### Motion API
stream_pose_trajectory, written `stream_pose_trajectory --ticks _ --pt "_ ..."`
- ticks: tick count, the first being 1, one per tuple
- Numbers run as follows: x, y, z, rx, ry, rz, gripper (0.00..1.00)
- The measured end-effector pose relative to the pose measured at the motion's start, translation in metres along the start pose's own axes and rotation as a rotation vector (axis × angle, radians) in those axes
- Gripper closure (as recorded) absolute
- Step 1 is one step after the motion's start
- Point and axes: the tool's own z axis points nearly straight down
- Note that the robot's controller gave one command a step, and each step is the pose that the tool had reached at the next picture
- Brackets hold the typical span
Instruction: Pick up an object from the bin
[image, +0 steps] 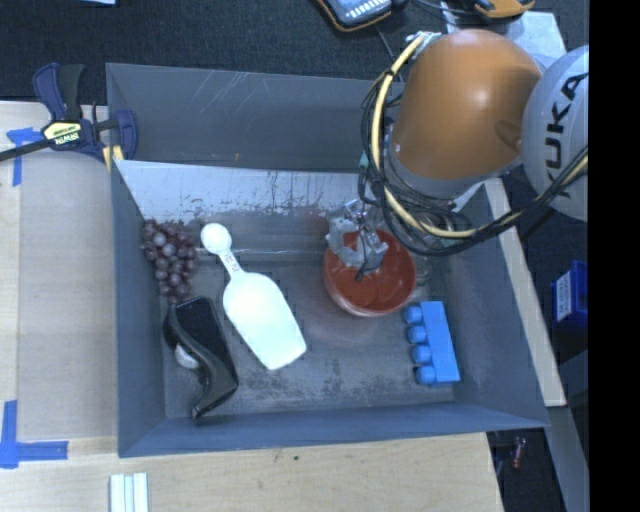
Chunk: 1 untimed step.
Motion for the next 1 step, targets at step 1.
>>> stream_pose_trajectory --ticks 1 --pt "-0.0045 0.0024 -0.0004 0.004 -0.005 0.022 1.00"
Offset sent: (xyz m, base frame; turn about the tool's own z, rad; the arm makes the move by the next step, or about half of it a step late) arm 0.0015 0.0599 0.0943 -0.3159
